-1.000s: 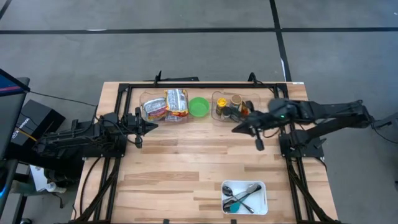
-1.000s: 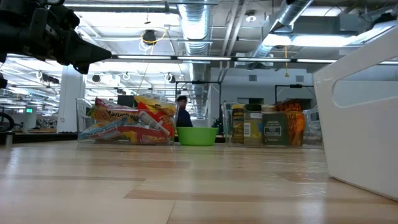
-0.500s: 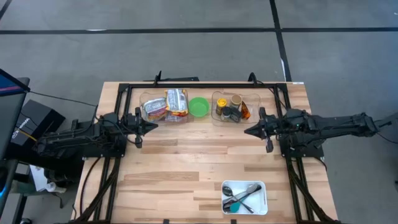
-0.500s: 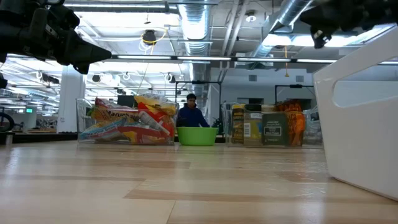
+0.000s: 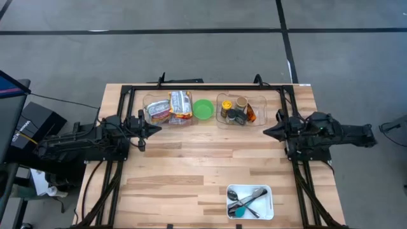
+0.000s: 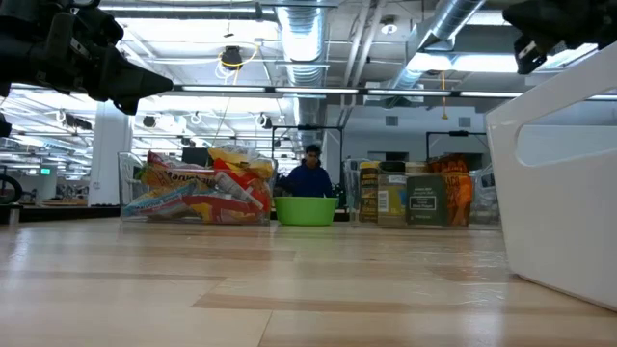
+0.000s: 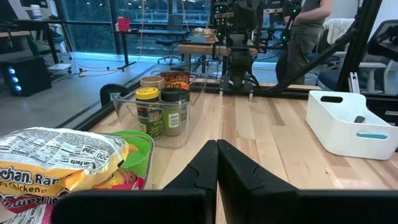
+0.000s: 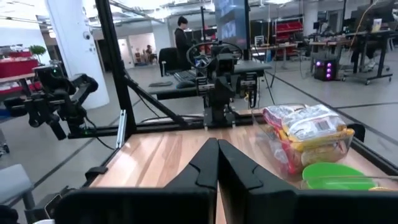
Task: Pick & Place Food Item
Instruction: Return to Home Position
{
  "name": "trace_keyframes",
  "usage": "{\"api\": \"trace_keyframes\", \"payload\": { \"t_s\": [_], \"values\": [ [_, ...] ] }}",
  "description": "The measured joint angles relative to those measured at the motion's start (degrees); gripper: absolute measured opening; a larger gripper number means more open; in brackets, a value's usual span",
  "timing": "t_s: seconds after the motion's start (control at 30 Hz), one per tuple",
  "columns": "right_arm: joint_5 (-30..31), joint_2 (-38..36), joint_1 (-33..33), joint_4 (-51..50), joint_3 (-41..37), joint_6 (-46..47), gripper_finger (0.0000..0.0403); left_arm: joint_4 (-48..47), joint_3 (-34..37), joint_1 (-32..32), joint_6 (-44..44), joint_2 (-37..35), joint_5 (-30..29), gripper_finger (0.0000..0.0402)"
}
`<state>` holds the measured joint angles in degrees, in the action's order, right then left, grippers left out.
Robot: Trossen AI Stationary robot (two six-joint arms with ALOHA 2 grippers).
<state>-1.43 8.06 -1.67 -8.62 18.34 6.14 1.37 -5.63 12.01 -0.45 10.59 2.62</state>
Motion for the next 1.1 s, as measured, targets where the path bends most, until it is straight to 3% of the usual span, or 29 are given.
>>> {"api": "trace_keyframes", "payload": {
  "t_s": [0.4,0.67,1.1],
  "values": [
    [-0.02,-7.86,-0.13,-5.99,-0.06,-1.63,0.0000,0.01,0.00,0.00,0.00,0.02,-0.01,0.0001],
    [-0.02,-7.89,-0.11,-5.83,-0.04,-2.22,0.0000,0.00,0.00,0.01,0.00,0.00,-0.01,0.0001],
    [0.01,-7.80,-0.02,11.23,-10.72,-2.04,0.0000,0.01,0.00,0.01,0.00,0.00,0.01,0.0001]
  ]
}}
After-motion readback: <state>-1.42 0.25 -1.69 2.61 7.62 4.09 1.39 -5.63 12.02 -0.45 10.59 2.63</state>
